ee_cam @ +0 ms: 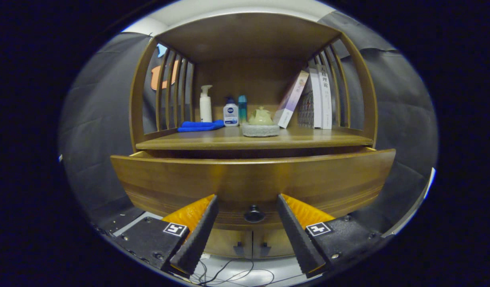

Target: Pull open the drawer, take out the items inside it, and place them on the countertop above the cabinet.

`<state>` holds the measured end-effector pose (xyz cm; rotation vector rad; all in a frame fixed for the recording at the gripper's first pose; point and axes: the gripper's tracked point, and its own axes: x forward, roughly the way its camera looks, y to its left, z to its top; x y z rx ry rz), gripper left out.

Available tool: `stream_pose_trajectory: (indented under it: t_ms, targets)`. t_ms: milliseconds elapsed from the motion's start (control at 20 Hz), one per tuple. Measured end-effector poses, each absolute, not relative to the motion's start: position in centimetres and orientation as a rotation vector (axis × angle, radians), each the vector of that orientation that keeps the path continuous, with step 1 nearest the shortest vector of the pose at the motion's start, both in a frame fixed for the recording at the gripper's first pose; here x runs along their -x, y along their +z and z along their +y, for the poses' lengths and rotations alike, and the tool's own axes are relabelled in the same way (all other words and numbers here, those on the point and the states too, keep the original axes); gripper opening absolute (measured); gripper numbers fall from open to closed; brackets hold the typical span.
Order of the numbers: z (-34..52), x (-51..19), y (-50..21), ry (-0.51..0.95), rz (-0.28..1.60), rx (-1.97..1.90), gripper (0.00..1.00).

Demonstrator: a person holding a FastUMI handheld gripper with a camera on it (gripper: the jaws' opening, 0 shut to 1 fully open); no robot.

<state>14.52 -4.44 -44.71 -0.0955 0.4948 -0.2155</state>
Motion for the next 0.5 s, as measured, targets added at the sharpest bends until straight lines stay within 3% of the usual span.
stream_pose_trajectory:
  t_ms: [500]
  targets:
    - [-5.5, -19.3, -45.9, -0.265, 0.523, 0.133, 0.94]
